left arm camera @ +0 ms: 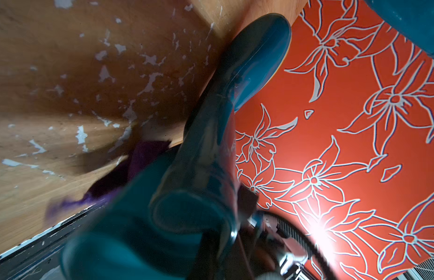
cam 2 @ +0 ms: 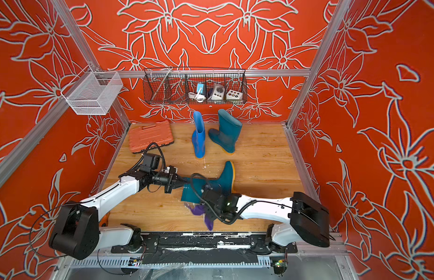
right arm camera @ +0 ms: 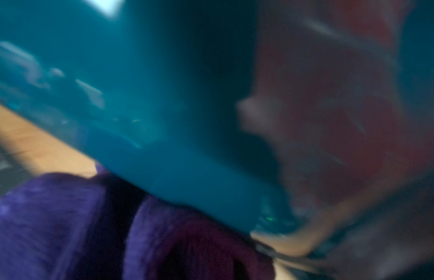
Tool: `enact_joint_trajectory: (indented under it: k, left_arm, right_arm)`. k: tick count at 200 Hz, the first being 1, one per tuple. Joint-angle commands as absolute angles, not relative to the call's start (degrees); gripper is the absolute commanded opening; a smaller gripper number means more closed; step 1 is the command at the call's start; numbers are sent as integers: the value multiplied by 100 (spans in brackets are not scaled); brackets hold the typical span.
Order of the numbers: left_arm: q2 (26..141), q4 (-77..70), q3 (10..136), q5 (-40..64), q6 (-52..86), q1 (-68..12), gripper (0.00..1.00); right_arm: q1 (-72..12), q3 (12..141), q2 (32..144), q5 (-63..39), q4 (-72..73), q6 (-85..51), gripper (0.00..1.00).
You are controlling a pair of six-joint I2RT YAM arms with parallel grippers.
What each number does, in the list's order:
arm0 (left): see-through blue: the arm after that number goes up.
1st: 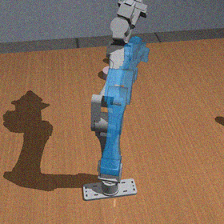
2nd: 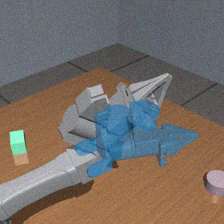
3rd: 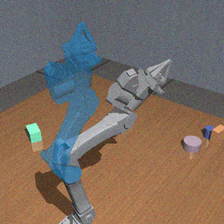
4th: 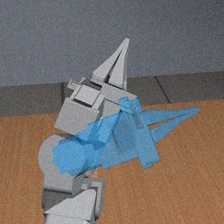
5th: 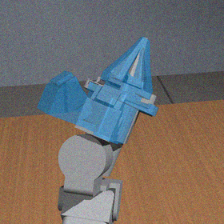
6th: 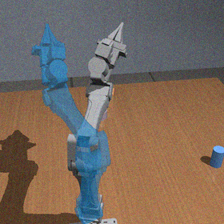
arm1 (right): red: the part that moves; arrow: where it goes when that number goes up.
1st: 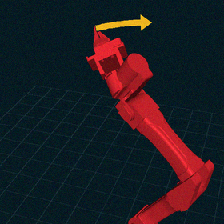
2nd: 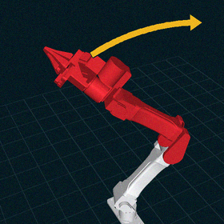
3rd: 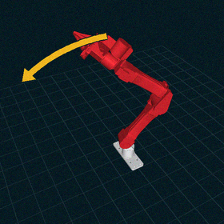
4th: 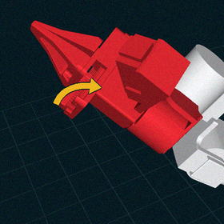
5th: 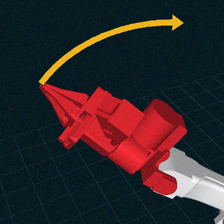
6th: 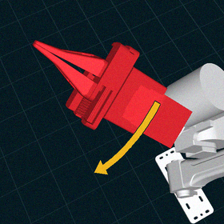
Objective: Wipe the rubber boots with a cloth
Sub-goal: Wipe the dirt off the rubber boot.
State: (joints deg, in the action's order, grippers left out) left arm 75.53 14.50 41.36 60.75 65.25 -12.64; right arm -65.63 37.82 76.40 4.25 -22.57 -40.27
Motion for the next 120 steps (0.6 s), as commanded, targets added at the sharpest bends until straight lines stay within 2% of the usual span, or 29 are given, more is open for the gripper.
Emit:
enact_joint_trajectory:
  k: [1,35,51,63,81,120]
  left_arm:
    - [7735,1879,4423,6547,5834,-1204,0]
    - [7832,2574,4585,6618,5045,-1195,0]
    - [7809,3042,4687,6600,4614,-1195,0]
    - [7781,3295,4724,6562,4375,-1195,0]
    - [7770,3455,4737,6510,4181,-1195,0]
    - [7805,3821,4871,6326,3811,-1195,0]
  right_arm:
    - [-6317,3078,6937,330,-3280,-5110,0]
    - [-6293,2767,5104,542,-4408,-5895,0]
    - [-6290,3155,4309,709,-4934,-5902,0]
    - [-6291,3642,4136,899,-5225,-5653,0]
    - [-6231,4460,4709,911,-5326,-4864,0]
    - [-5996,6217,7471,176,-5226,-2803,0]
